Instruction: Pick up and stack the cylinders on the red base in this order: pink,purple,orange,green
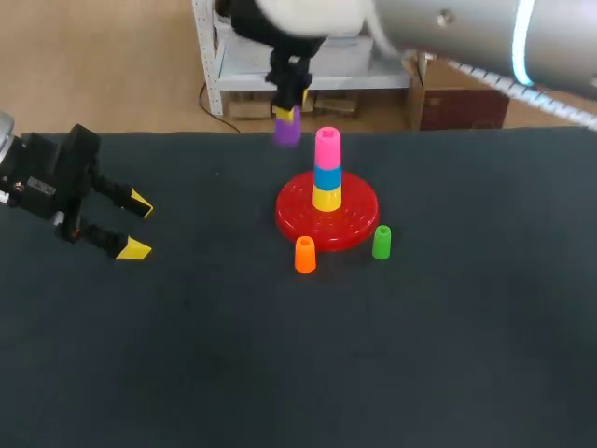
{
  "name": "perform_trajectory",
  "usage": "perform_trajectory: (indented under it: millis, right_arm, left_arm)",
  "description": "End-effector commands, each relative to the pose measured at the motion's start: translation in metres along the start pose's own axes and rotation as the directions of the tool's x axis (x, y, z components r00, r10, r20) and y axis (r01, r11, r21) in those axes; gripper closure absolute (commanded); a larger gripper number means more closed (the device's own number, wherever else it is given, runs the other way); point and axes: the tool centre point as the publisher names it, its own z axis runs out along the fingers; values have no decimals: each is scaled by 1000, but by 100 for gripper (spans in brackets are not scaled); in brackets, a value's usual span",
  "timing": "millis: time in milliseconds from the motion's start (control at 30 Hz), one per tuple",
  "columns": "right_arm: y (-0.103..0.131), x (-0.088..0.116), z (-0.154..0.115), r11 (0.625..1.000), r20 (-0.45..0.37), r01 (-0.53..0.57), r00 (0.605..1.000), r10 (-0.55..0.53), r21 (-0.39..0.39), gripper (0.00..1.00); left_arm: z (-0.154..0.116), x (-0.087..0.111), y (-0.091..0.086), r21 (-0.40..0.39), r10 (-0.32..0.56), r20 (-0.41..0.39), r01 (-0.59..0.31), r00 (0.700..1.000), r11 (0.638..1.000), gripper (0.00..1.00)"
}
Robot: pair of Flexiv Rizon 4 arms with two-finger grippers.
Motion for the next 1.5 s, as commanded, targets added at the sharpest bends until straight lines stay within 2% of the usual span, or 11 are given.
perform_trajectory:
  millis: [33, 300, 500, 1000, 1500]
  right_arm:
    - [1, 18, -15, 1000, 22, -18, 1000, 18, -10, 100]
    - [-8, 42, -12, 995, -22, -88, 996, 88, -34, 100]
    - [-20, 51, -10, 994, -58, -106, 993, 104, -39, 100]
    - [-41, 39, 5, 995, -77, -81, 994, 76, -60, 100]
    - [-50, 30, 14, 995, -118, -52, 992, 42, -80, 100]
  left_arm:
    - [0, 2, 0, -1, 3, 3, -3, 1000, 1000, 0]
    - [0, 2, 0, -1, 3, 3, -3, 1000, 1000, 0]
    - [0, 2, 0, -1, 3, 3, -3, 1000, 1000, 0]
    - [0, 2, 0, -1, 3, 3, -3, 1000, 1000, 0]
    - [0, 2, 0, -1, 3, 3, -3, 1000, 1000, 0]
